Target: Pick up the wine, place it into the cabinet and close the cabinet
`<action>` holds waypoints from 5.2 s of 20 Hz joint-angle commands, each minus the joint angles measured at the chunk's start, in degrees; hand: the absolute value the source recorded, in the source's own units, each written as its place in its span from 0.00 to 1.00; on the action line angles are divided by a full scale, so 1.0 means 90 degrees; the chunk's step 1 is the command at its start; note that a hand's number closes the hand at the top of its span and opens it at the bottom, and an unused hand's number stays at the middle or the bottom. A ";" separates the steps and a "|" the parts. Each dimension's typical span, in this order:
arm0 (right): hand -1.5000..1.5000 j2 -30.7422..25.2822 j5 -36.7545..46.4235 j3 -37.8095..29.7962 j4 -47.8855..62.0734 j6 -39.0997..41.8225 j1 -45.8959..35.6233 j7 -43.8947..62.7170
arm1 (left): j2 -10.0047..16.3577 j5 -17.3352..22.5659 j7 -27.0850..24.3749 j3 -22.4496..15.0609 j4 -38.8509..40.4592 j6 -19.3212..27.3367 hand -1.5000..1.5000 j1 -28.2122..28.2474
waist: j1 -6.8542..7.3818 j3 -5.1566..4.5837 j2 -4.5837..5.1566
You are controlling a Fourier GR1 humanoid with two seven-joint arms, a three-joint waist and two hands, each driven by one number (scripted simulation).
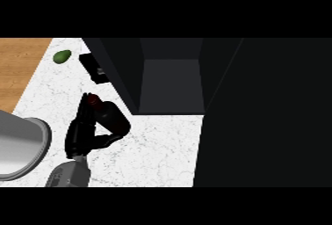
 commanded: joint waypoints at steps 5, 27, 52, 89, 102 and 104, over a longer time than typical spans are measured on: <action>0.00 -0.0221 -0.0767 -0.0569 -0.0826 0.0079 0.0005 0.0411 | 0.0131 -0.0015 -0.0685 0.0176 0.1032 -0.0303 0.00 -0.0175 | -0.0008 0.0001 0.0007; 0.00 0.0032 0.0040 0.0072 -0.0586 -0.0329 -0.0481 0.0807 | -0.0014 -0.0016 -0.1569 0.0043 0.2525 -0.1042 1.00 -0.1249 | -0.0006 -0.0002 0.0005; 0.00 0.0082 -0.0149 -0.0050 -0.0569 0.0112 0.0384 0.0067 | 0.0833 -0.0184 -0.1778 -0.0360 -0.1240 -0.1154 1.00 0.0787 | 0.0079 0.0010 -0.0031; 0.00 0.0151 -0.0383 -0.0330 -0.0562 0.0217 0.0091 0.0265 | -0.0200 -0.0828 0.2341 -0.3464 -0.3551 0.3100 1.00 -0.1772 | -0.0021 0.0003 0.0002; 0.00 0.0054 -0.0699 -0.0599 -0.0705 0.0382 0.0301 0.0324 | -0.0201 -0.0492 0.1568 -0.3685 -0.2306 0.3765 1.00 -0.2566 | -0.0050 0.0002 0.0008; 0.00 0.0187 -0.0215 -0.0152 -0.0834 0.0137 -0.0017 0.0582 | -0.0201 -0.0691 0.1904 -0.3757 -0.2504 0.4041 1.00 -0.2592 | -0.0021 0.0000 -0.0004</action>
